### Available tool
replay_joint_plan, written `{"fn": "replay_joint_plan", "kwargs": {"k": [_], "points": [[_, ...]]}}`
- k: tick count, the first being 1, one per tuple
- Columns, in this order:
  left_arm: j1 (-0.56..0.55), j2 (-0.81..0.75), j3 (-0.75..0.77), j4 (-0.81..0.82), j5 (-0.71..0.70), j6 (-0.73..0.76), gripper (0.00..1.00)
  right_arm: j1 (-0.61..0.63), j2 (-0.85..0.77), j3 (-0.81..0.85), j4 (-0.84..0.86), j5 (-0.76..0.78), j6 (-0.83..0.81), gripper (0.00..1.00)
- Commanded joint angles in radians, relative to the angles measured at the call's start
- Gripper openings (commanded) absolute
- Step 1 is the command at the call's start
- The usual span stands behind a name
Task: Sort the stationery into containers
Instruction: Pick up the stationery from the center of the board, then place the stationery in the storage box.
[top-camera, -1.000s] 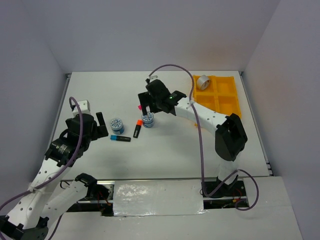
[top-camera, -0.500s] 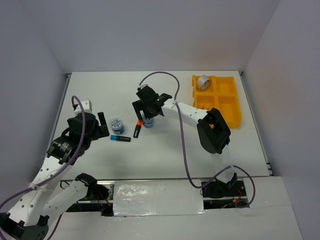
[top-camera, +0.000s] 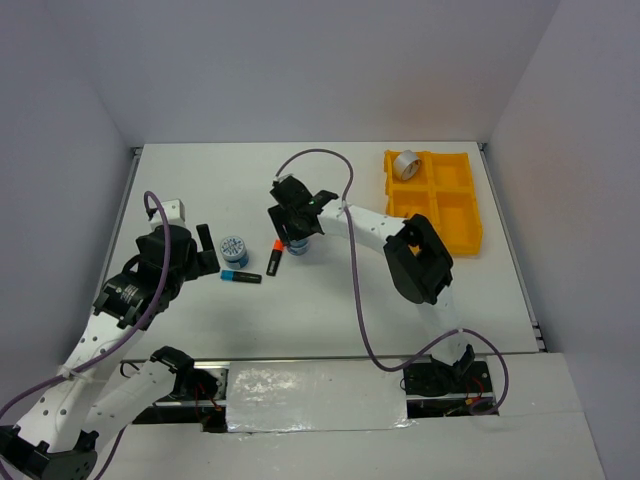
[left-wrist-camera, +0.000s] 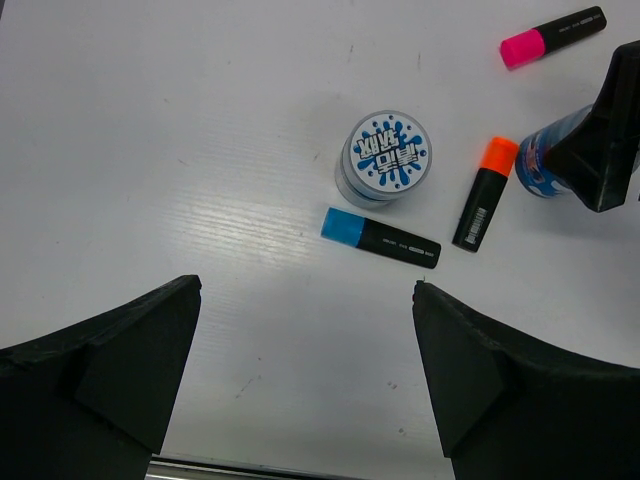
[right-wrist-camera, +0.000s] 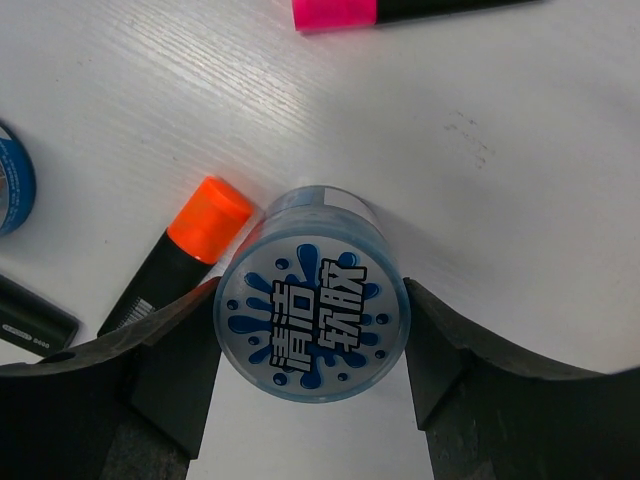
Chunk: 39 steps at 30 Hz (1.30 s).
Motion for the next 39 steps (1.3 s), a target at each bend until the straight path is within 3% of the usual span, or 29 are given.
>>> {"fn": "replay_joint_plan", "kwargs": {"k": [1,5,10,15,18,21,29,39], "points": [[0.001,-0.007,0.023,0.035,0.009,0.010,0.99,0.001,-0.116,-0.025,0.056,0.028,0.003,0.00],[0.000,-0.007,0.023,0.038,0.013,0.013,0.99,-0.060,-0.298,-0.106,0.072,0.094,0.026,0.00],[-0.003,-0.010,0.021,0.038,0.017,0.014,0.99,-0.321,-0.500,-0.227,0.132,0.192,0.110,0.00],[-0.008,-0.013,0.021,0.043,0.023,0.019,0.99,-0.542,-0.535,-0.247,0.212,0.367,0.213,0.00],[-0.013,-0.015,0.018,0.050,0.036,0.025,0.99,-0.616,-0.515,-0.244,0.325,0.441,0.199,0.00],[-0.016,-0.009,0.018,0.050,0.044,0.030,0.99,-0.665,-0.418,-0.116,0.346,0.479,0.169,0.00],[-0.019,-0.016,0.017,0.056,0.058,0.036,0.99,-0.784,-0.073,0.222,0.197,0.360,0.156,0.00],[-0.019,-0.018,0.015,0.066,0.087,0.050,0.99,-0.869,0.057,0.297,0.241,0.193,0.077,0.03]]}}
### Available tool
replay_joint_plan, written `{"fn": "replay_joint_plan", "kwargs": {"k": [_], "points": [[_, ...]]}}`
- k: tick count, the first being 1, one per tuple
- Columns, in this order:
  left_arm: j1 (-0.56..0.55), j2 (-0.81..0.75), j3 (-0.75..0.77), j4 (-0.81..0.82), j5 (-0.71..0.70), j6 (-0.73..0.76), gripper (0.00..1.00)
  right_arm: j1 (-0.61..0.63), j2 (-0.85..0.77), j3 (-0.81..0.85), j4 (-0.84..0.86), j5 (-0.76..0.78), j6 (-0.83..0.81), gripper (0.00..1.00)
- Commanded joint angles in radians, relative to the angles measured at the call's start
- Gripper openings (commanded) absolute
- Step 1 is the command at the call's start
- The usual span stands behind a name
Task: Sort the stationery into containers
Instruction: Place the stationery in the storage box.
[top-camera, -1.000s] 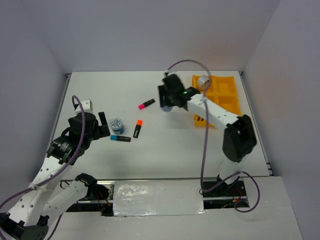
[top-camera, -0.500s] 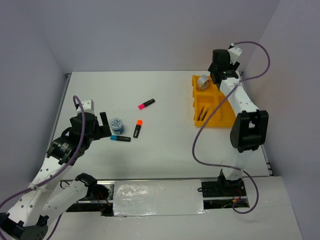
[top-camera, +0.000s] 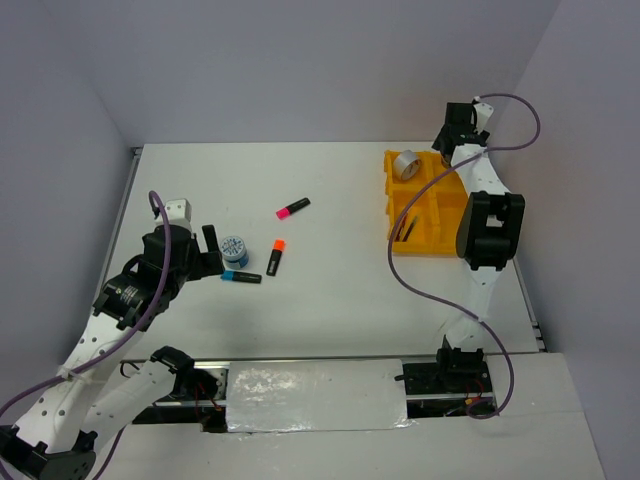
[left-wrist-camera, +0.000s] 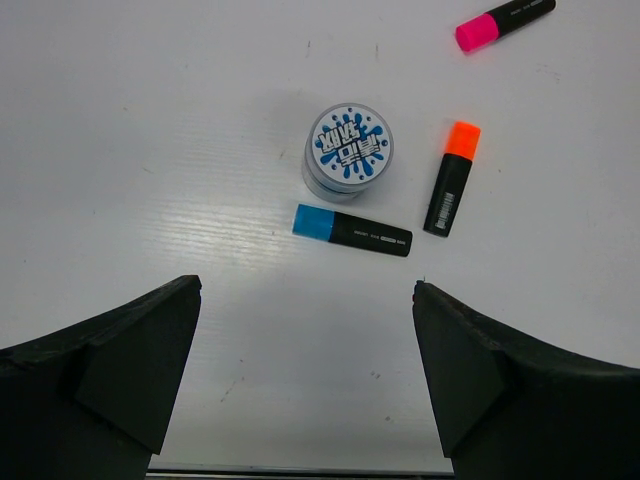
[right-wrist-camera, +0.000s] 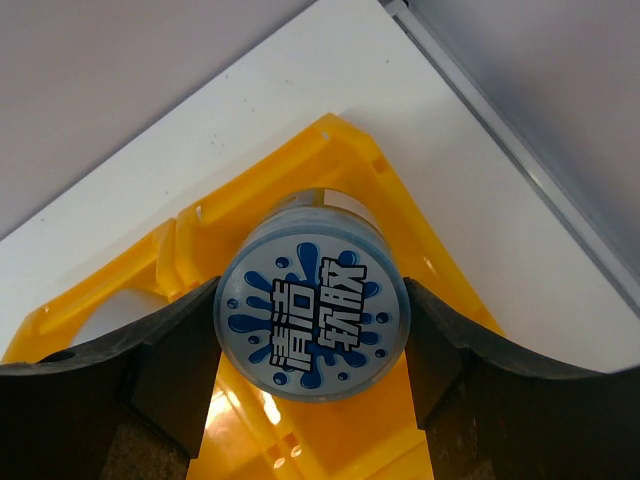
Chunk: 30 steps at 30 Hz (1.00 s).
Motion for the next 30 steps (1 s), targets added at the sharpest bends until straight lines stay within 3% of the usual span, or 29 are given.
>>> {"fn": "replay_joint_plan", "kwargs": {"k": [1,10,17,22,27,29,30], "points": [[-0.004,-0.012,0.014,0.043,0.025,0.023,0.99,-0.023,0.032,0.109,0.055,-0.092,-0.050,0.03],[-0.004,-0.011,0.013,0.051,0.047,0.032,0.99,-0.044,0.139,0.224,0.001,-0.171,-0.042,0.14],[-0.004,-0.011,0.014,0.051,0.050,0.034,0.99,-0.044,0.146,0.217,0.014,-0.183,-0.036,0.25],[-0.004,-0.014,0.013,0.055,0.059,0.039,0.99,-0.043,0.133,0.201,0.015,-0.183,-0.037,0.52],[-0.004,-0.011,0.013,0.058,0.073,0.043,0.99,-0.046,0.106,0.223,-0.022,-0.163,-0.037,0.71],[-0.004,-0.012,0.013,0.058,0.073,0.045,0.99,-0.044,0.080,0.220,-0.022,-0.152,-0.037,0.72],[-0.004,-0.015,0.011,0.058,0.073,0.043,0.99,-0.046,0.072,0.217,-0.019,-0.152,-0.034,0.81]]}}
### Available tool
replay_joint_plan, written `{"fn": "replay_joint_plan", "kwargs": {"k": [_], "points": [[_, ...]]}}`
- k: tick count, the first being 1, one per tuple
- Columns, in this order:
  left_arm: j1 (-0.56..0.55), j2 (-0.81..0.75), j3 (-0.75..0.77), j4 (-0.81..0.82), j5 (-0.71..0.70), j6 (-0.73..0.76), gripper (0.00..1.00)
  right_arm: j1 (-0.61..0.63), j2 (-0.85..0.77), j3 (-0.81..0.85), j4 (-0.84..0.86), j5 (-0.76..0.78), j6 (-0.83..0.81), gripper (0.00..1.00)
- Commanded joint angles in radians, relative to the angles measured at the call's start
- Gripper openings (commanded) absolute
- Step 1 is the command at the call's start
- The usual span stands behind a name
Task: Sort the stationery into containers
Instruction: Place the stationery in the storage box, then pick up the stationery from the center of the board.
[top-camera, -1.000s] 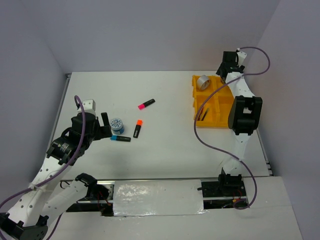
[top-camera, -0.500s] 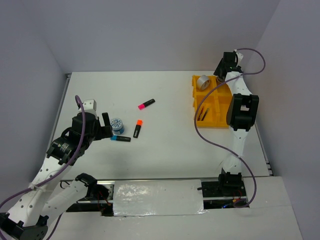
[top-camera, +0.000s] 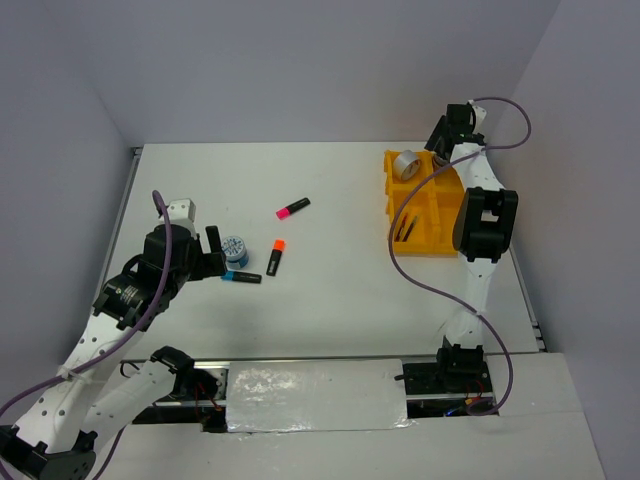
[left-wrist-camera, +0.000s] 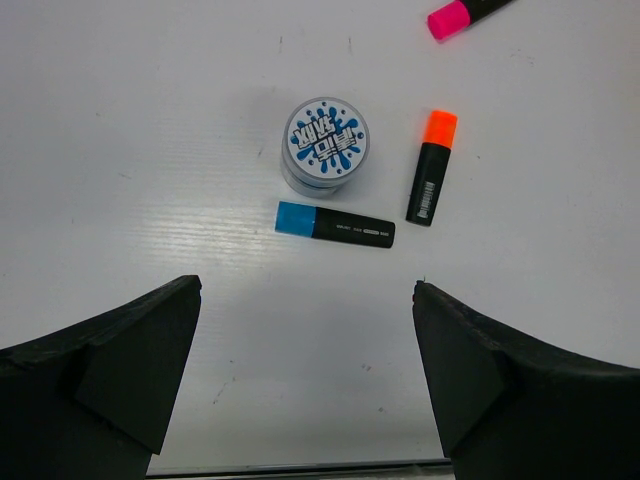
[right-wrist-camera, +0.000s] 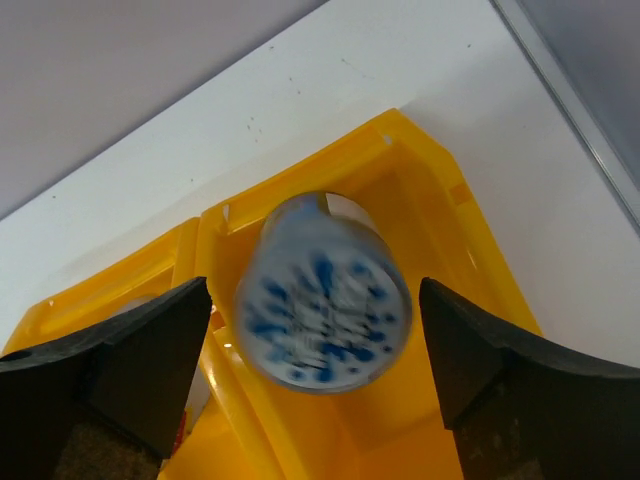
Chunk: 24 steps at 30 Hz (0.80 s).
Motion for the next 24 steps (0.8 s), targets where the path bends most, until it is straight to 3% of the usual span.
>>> {"fn": "replay_joint_plan", "kwargs": {"k": [1,2,9,17,19,24], "points": [[-0.004,-0.016,0.013,0.047,0.014,0.017,0.99,-0.007,-0.092,0.049,0.027,0.023,-0.003,0.95],[-0.006,-0.019,0.011,0.045,0.016,0.019,0.99,-0.007,-0.097,0.056,0.024,0.024,-0.001,1.00],[-0.004,-0.016,0.011,0.047,0.018,0.019,0.99,-0.004,-0.117,0.119,-0.050,0.001,0.031,1.00],[-0.004,-0.010,0.014,0.038,-0.007,0.010,0.99,0.176,-0.240,0.129,-0.087,-0.040,0.025,1.00],[-0.004,-0.011,0.016,0.035,-0.015,0.007,0.99,0.200,-0.292,0.066,-0.091,-0.069,0.026,1.00],[-0.001,-0.030,0.023,0.015,-0.079,-0.016,0.99,0.424,-0.425,-0.188,-0.064,-0.103,-0.057,1.00]]}}
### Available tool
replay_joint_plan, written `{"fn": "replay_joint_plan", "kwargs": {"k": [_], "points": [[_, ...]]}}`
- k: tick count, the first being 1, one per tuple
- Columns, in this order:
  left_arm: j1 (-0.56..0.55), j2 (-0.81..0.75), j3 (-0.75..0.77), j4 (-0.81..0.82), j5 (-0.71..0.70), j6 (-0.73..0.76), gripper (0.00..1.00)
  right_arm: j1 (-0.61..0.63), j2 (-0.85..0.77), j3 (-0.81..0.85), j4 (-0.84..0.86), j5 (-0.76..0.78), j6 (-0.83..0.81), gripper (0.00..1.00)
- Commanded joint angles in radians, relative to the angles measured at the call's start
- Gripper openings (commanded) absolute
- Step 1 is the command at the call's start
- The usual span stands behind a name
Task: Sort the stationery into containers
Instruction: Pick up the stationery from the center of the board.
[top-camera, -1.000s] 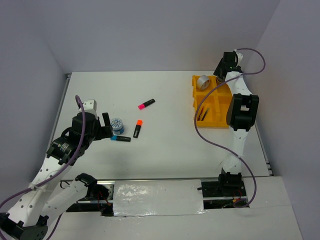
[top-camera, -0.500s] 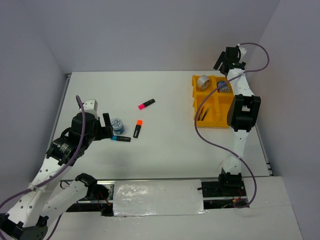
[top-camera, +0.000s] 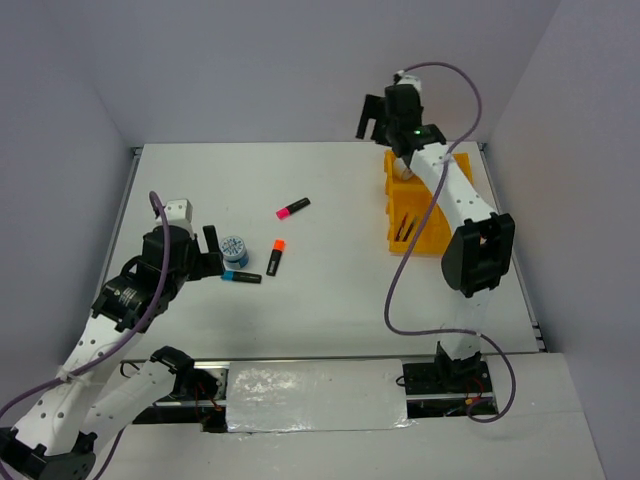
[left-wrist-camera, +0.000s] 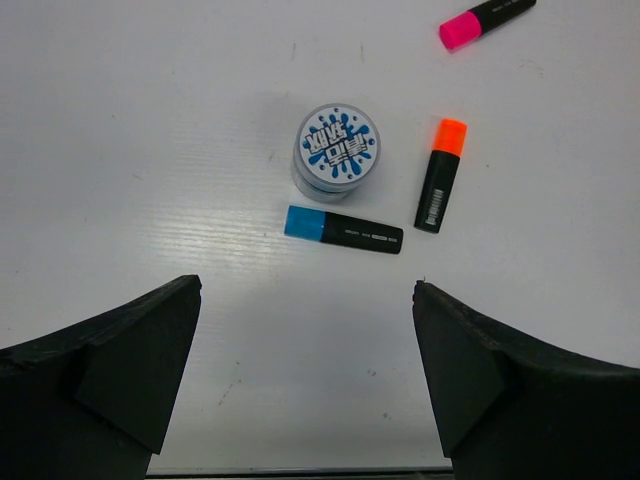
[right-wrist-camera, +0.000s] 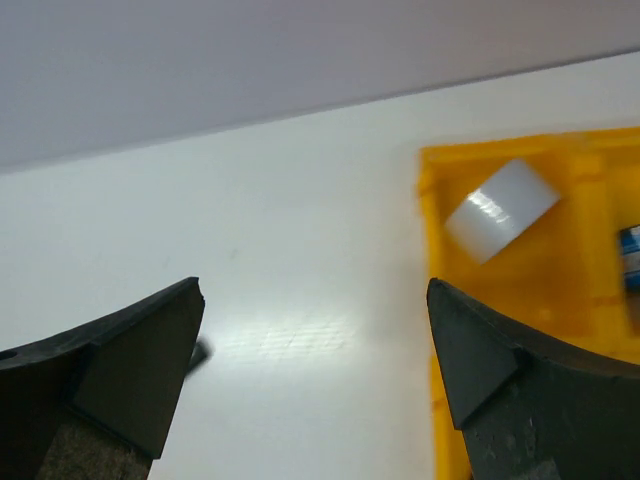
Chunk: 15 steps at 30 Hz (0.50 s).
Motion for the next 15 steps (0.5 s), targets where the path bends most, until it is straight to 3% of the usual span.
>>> {"fn": "replay_joint_plan", "kwargs": {"k": [1,6,11,15], "points": [[-0.001,-0.030,0.028,0.008,-0.085,-0.032,0.99,0.145,-0.120,-0.140,-0.007,-0.051,-0.074,1.00],[0.020,-0.068,0.054,-0.079,-0.275,-0.136,0.99,0.413,-0.110,-0.256,0.070,-0.146,-0.149,1.00],[0.072,-0.144,0.080,-0.156,-0.405,-0.221,0.99,0.558,0.043,-0.170,0.110,-0.184,-0.201,1.00],[0.079,-0.220,0.059,-0.121,-0.388,-0.193,0.99,0.658,0.146,-0.072,0.116,-0.168,-0.235,1.00]]}}
